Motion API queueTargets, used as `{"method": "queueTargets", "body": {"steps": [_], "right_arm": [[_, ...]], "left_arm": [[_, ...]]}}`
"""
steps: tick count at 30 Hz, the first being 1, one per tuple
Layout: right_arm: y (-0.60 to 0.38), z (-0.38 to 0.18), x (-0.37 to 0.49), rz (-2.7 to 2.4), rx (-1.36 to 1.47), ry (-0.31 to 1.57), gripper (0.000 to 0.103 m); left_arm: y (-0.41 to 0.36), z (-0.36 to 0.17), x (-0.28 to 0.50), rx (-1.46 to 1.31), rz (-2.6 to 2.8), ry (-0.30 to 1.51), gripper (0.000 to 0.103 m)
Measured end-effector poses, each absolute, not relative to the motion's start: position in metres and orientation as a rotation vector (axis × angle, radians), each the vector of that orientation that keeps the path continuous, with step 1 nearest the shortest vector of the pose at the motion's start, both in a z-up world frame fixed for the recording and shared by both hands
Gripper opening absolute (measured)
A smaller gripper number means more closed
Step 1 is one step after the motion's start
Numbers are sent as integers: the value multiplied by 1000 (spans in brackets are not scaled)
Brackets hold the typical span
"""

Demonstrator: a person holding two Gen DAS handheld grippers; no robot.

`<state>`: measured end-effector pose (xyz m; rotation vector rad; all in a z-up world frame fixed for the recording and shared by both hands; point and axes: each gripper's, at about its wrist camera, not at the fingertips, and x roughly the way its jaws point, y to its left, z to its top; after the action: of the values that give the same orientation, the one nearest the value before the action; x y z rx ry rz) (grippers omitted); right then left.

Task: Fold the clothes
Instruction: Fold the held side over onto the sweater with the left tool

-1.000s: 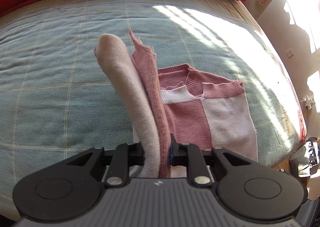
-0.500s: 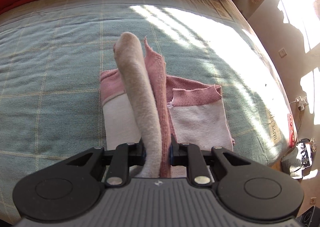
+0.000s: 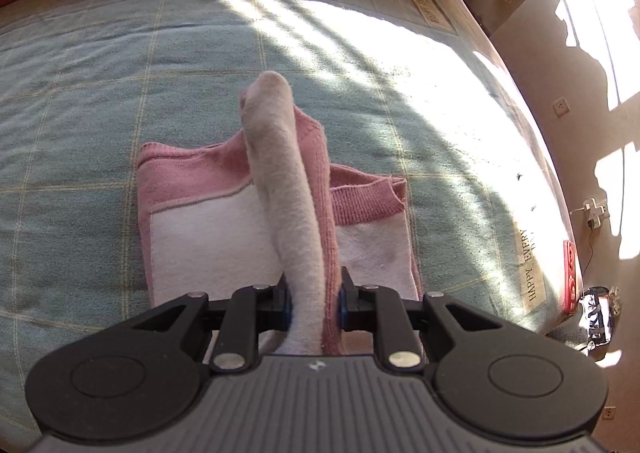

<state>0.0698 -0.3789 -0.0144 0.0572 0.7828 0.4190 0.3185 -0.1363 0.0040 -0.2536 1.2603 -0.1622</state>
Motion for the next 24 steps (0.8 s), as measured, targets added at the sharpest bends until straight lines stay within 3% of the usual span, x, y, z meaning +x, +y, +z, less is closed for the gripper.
{"method": "queueTargets", "body": {"steps": [24], "right_arm": [[-420,-21,75,366,103,806,69]], "left_arm": [[-218,-50,340,-149,-197,1366,19]]}}
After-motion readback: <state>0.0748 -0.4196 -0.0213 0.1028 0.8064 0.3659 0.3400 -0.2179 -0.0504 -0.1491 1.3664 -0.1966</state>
